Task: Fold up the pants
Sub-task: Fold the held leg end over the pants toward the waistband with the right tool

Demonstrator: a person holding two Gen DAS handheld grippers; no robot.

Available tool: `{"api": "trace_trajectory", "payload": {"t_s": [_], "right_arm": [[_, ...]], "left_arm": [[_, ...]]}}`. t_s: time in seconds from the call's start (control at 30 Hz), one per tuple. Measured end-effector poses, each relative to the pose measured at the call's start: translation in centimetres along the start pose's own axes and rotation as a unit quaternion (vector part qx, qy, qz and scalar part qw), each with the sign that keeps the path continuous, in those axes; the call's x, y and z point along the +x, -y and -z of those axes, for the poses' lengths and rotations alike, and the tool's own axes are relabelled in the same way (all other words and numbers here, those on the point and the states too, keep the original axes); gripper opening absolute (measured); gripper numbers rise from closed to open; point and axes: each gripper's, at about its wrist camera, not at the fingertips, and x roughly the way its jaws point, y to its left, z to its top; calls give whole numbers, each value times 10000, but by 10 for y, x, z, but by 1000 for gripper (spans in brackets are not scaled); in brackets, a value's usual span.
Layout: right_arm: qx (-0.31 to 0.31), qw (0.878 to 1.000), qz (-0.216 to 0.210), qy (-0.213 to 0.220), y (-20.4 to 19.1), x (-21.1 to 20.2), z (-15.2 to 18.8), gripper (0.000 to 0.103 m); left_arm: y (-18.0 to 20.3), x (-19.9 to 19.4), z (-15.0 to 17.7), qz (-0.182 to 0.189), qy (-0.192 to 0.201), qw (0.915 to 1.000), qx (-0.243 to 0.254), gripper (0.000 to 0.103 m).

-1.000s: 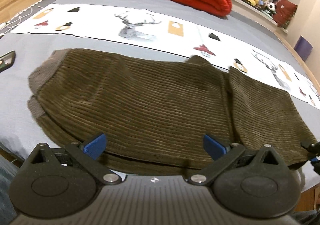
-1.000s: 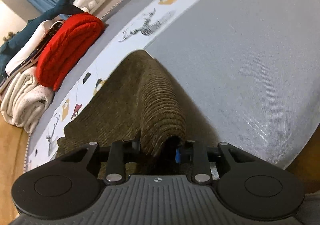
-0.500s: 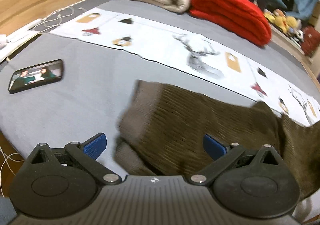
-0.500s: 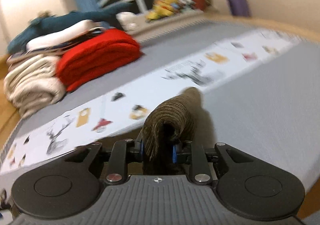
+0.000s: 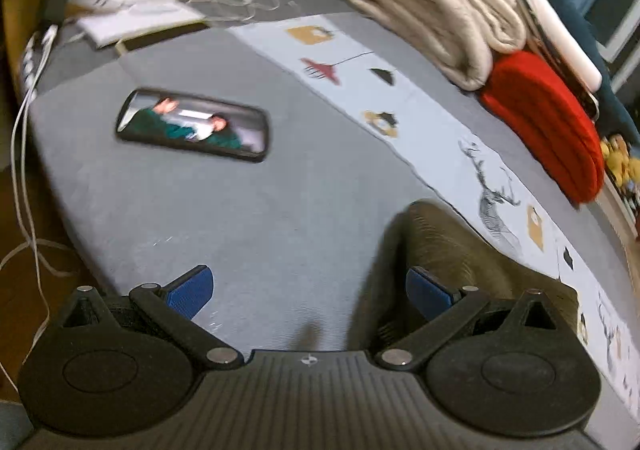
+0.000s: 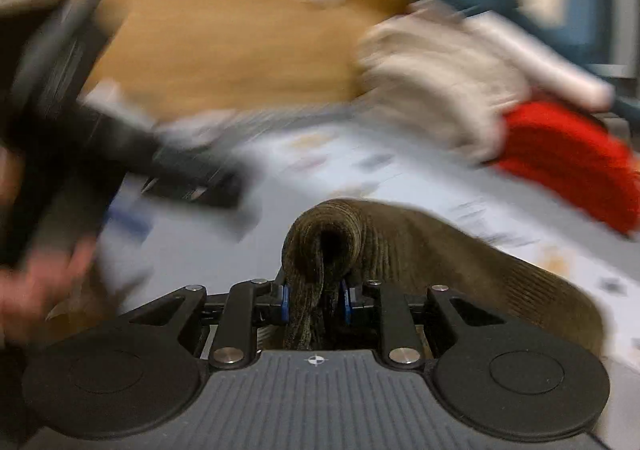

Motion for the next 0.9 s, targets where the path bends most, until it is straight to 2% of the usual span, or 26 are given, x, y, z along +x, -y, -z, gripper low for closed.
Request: {"api": "trace_trajectory", "payload": {"t_s": [0.07, 0.13, 0.2, 0.27, 0.33, 0.4, 0.47, 0.5, 0.53, 0.6, 0.63, 0.67, 0.73, 0.83, 0.9], "right_arm": [[-401, 9989, 237, 105, -14, 6, 12, 30], [-271, 9995, -123, 104, -11, 0, 10, 62], [-53, 9986, -513, 90, 0, -14, 4, 75], [334, 9966, -747, 119, 17, -38, -1, 76], [1074, 9908, -701, 440, 47, -79, -1, 74], [1571, 9840, -50, 842, 86, -107, 0, 74], [1716, 9759, 961, 947, 123, -118, -1, 72], [1665, 9742, 1294, 802, 138, -115, 0, 69], [1538, 9765, 1397, 578, 145, -108, 5, 69], [1328, 9820, 1333, -187, 142, -90, 26, 69], [1245, 9843, 1142, -505, 134, -86, 40, 69], [1110, 9871, 893, -733, 118, -84, 61, 66], [840, 9895, 1166, -140, 95, -99, 89, 67], [874, 9915, 953, -171, 104, -108, 86, 74], [1232, 9890, 802, -181, 122, -124, 78, 78]], "left_arm": [[-3, 2, 2, -55, -44, 10000, 69, 103], [2, 2, 4, 31, -46, 9997, 233, 103], [9, -1, 5, 239, 34, 9991, 356, 103], [20, -11, 6, 503, 182, 9971, 537, 103], [36, -19, 7, 760, 272, 9942, 705, 103], [61, -20, 5, 762, 299, 9912, 1039, 103], [91, -11, 7, 624, 231, 9853, 1573, 103], [105, -3, 13, 591, 153, 9793, 1928, 103], [114, 7, 21, 414, 27, 9738, 2235, 103], [116, 24, 45, 126, -291, 9604, 2768, 103], [110, 29, 56, 19, -395, 9569, 2877, 103], [99, 33, 67, 33, -470, 9567, 2871, 103], [79, 32, 73, 214, -546, 9649, 2558, 103], [72, 28, 62, 323, -751, 9709, 2250, 103], [78, 13, 47, 451, -499, 9735, 2184, 103]]}}
